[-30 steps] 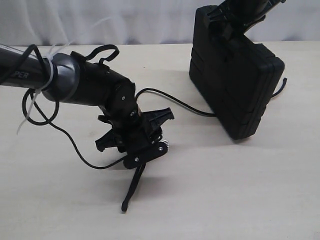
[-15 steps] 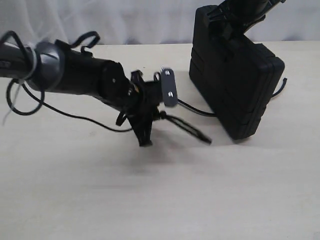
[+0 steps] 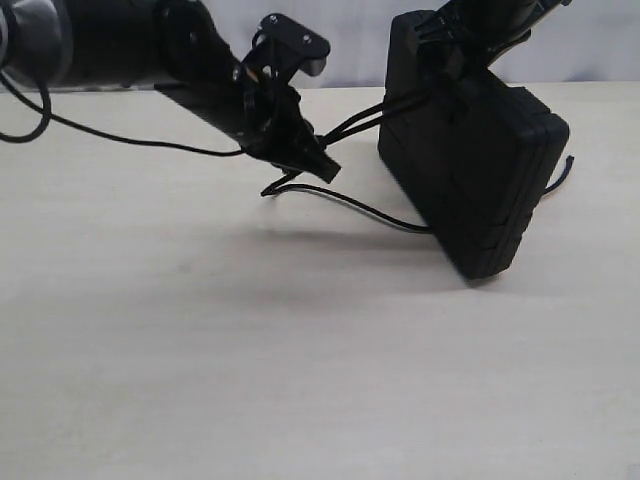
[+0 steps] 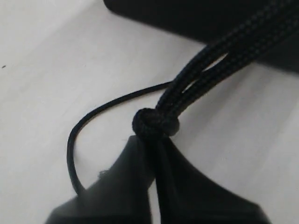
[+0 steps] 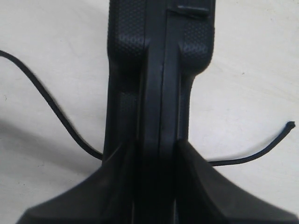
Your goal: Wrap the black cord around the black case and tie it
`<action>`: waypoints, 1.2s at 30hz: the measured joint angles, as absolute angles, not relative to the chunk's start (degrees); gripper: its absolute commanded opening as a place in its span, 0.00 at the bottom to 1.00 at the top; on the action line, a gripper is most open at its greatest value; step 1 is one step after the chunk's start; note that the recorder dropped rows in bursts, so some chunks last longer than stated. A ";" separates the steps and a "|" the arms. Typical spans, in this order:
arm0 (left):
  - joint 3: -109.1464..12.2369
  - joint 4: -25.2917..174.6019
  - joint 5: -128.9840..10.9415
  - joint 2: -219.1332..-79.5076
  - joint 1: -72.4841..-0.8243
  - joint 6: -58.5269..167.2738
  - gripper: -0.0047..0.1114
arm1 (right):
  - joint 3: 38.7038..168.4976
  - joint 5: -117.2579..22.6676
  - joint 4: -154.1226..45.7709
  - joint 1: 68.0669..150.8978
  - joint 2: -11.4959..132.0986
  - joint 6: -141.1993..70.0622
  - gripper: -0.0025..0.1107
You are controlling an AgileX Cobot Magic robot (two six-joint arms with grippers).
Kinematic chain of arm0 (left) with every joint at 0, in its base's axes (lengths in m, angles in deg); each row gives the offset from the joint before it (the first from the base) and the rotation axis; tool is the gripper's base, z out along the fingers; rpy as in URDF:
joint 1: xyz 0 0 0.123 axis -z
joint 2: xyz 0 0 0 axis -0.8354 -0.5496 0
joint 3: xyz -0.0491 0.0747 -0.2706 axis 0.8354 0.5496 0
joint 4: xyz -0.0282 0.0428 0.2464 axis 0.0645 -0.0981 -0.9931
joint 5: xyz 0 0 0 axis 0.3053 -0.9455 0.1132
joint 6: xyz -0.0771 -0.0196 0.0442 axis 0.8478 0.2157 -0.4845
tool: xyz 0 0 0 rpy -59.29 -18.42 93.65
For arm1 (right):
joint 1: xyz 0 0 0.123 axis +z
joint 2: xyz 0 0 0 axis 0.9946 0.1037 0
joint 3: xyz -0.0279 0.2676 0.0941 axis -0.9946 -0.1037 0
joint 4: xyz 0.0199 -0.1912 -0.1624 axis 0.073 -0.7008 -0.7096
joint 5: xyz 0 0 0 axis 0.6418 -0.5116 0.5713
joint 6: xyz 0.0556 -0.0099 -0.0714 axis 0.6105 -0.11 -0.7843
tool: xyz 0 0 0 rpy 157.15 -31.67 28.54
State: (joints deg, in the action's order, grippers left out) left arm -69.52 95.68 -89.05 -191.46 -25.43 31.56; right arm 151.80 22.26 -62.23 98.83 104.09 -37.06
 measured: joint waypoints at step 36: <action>-114.93 84.67 -128.64 -216.40 -25.41 47.70 0.04 | 151.80 22.26 -62.23 98.83 104.09 -37.06 0.06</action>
State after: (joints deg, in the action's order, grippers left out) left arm -114.93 84.67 -128.64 -216.40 -25.41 47.70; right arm 151.80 22.26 -62.23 98.83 104.09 -37.06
